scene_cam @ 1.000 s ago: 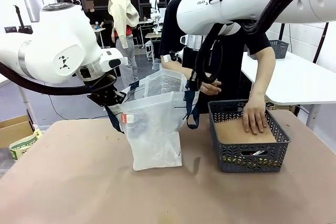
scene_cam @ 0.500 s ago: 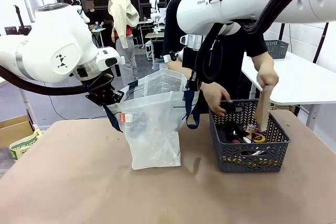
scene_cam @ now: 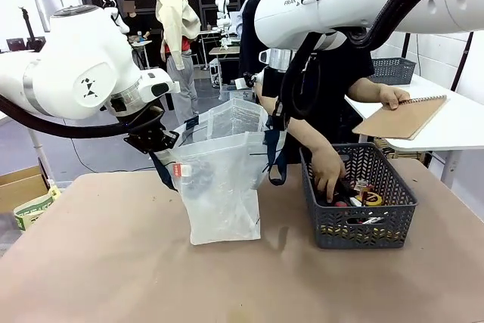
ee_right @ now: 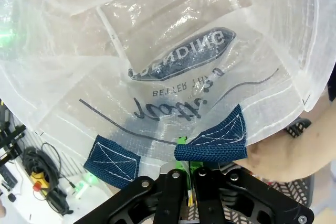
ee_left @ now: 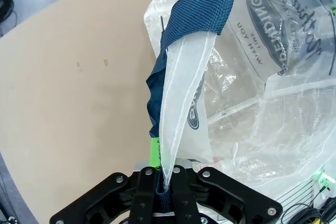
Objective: Transfer purchased items from the store into the shopping bag.
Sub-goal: Open the Reusable shopping bag in the center of the table, then move the Reusable shopping bag to the right side of the table.
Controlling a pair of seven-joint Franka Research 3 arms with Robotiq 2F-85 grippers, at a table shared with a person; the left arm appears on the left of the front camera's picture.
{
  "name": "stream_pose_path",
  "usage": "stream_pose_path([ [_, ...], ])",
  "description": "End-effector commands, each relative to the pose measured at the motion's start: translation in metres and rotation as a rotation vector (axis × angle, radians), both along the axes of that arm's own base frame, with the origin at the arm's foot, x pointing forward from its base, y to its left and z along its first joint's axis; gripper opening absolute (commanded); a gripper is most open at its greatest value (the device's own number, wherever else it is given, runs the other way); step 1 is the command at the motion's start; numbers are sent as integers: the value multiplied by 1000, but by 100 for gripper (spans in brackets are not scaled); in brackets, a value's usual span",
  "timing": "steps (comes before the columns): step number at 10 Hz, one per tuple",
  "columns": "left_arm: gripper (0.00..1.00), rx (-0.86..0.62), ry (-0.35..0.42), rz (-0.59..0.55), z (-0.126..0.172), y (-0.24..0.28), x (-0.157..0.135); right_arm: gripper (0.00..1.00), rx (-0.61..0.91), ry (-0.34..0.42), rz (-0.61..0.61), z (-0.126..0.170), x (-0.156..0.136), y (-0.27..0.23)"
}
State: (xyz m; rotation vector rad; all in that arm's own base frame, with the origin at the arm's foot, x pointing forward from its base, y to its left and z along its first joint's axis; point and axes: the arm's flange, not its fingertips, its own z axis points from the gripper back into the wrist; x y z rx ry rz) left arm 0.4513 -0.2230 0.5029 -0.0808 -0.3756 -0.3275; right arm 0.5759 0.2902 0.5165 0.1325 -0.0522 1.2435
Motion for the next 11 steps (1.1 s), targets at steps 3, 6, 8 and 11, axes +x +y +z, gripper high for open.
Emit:
stream_pose_path([
  [3, 0, 6, -4, -3, 0, 0, 0, 0, -1, 1, -3, -1, 0, -1],
  [6, 0, 6, -4, -3, 0, 0, 0, 0, -1, 1, -3, -1, 0, -1],
  [8, 0, 6, -4, -3, 0, 0, 0, 0, -1, 1, -3, -1, 0, -1],
  [11, 0, 6, -4, -3, 0, 0, 0, 0, -1, 1, -3, -1, 0, -1],
])
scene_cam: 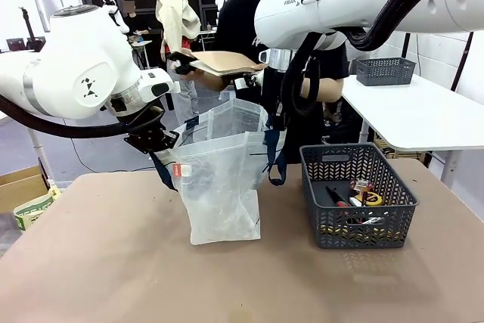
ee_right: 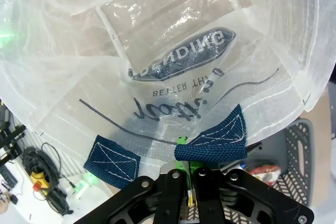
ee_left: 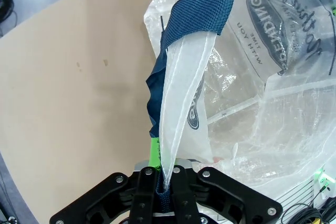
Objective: Transfer purchased items from the store into the shopping bag.
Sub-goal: Move the Reusable shopping bag to the right side of the table.
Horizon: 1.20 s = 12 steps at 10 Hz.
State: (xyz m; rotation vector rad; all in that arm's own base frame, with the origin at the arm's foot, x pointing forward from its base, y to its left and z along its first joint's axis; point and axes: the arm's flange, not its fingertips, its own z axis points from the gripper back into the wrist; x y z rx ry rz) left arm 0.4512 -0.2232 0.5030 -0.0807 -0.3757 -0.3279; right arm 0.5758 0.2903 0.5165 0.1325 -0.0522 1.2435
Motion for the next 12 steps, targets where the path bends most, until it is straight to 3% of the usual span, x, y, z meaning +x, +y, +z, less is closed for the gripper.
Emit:
stream_pose_path([
  [1, 0, 6, -4, -3, 0, 0, 0, 0, -1, 1, -3, -1, 0, -1],
  [12, 0, 6, -4, -3, 0, 0, 0, 0, -1, 1, -3, -1, 0, -1],
])
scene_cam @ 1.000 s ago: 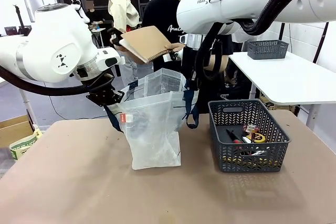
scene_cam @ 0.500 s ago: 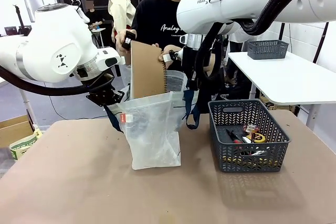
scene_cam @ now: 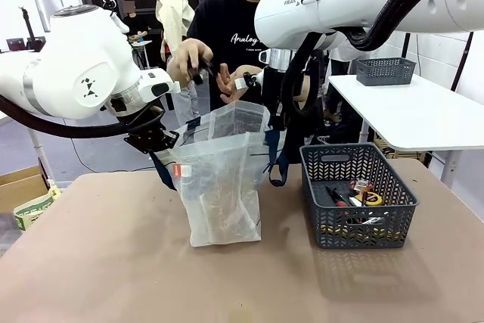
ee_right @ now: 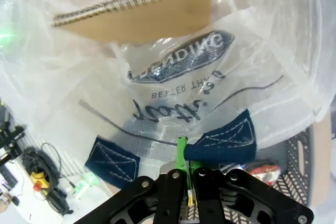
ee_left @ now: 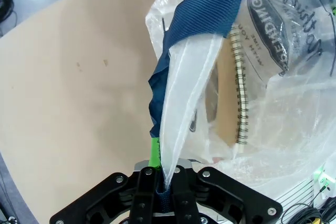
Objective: Transfer purchased items from the store into the shopping bag.
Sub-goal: Move the Reusable shopping bag to the right side of the table.
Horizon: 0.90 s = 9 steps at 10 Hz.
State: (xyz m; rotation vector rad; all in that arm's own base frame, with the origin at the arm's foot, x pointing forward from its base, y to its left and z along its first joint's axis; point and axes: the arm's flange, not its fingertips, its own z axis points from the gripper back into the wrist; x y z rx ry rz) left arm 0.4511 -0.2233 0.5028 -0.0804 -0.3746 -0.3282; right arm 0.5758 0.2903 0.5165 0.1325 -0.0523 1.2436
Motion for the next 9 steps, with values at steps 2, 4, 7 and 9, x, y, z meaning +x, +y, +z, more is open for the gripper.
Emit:
stream_pose_path([
  [2, 0, 6, -5, -3, 1, 0, 0, 0, -1, 1, -3, -1, 0, -1],
  [4, 0, 6, -5, -3, 1, 0, 0, 0, -1, 1, -3, -1, 0, -1],
  [7, 0, 6, -5, -3, 1, 0, 0, 0, -1, 1, -3, -1, 0, -1],
  [9, 0, 6, -5, -3, 1, 0, 0, 0, -1, 1, -3, -1, 0, -1],
])
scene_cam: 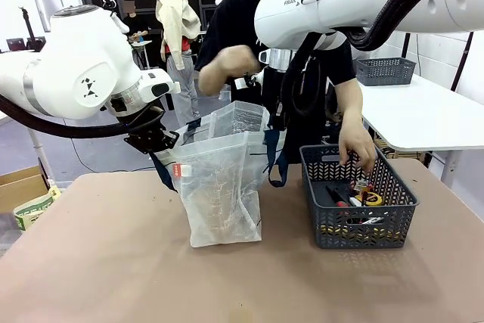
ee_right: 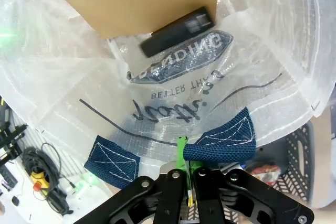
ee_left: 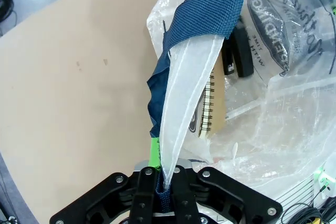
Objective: Transfer purchased items from the store into the shopping bag.
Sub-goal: Move the Reusable shopping bag to the right side of the table.
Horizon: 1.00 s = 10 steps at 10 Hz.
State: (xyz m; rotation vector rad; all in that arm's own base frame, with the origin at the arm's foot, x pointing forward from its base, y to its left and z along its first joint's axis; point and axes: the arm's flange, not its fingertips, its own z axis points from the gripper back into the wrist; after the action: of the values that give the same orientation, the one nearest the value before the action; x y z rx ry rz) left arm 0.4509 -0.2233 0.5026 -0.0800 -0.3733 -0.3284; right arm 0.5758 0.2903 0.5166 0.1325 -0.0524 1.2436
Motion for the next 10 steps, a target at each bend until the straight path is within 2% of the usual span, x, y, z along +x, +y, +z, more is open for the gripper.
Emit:
stream_pose_path([
  [1, 0, 5, -6, -2, 1, 0, 0, 0, -1, 1, -3, -1, 0, -1],
  [10, 0, 5, -6, -2, 1, 0, 0, 0, -1, 1, -3, -1, 0, -1],
])
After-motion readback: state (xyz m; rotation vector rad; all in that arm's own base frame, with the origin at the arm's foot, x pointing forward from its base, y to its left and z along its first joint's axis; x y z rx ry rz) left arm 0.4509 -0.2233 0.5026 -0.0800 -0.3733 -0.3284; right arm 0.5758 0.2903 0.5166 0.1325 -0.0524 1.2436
